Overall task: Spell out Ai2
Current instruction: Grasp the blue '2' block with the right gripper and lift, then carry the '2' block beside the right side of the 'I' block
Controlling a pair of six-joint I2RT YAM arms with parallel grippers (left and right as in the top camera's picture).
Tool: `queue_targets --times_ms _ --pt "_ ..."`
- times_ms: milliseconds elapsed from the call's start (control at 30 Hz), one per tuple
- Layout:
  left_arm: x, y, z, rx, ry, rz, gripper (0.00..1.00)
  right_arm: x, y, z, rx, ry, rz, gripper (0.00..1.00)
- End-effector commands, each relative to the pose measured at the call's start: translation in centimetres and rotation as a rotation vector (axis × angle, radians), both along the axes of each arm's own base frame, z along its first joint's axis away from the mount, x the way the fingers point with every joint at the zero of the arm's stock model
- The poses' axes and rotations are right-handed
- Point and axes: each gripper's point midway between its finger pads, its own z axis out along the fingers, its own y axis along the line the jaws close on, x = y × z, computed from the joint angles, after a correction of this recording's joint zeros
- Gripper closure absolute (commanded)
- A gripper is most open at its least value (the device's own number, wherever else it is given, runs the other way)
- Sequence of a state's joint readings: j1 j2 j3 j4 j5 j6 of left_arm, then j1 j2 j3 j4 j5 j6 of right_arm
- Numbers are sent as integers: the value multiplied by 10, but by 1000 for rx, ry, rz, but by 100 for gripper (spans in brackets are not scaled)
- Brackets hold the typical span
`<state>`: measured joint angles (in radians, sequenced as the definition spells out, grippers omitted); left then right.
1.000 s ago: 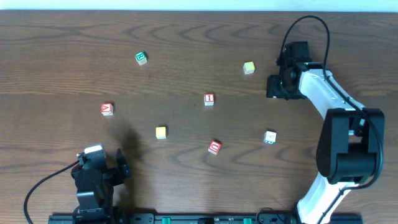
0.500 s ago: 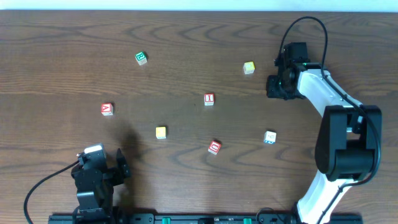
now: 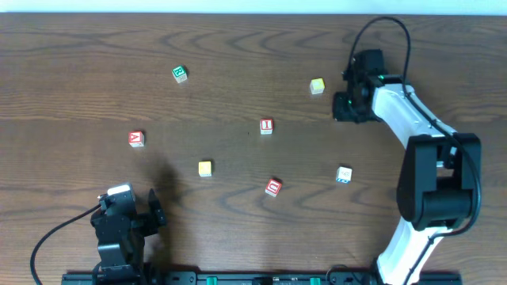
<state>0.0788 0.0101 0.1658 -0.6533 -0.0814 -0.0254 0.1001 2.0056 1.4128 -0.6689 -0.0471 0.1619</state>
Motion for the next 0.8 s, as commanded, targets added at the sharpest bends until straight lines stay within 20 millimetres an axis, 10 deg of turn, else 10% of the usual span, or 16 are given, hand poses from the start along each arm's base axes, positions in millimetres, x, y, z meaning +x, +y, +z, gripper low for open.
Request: queue_targets --times_ms 0,200,433,767 --pt "-1 2 -3 6 5 9 5 23 36 31 42 -77 0 85" --pt "-1 2 -3 6 5 9 5 28 104 57 68 -145 29 99" --pt "-1 2 -3 6 6 9 5 2 164 40 126 -80 -43 98" --pt "-1 2 -3 6 5 9 5 -26 161 26 -22 -33 -104 98"
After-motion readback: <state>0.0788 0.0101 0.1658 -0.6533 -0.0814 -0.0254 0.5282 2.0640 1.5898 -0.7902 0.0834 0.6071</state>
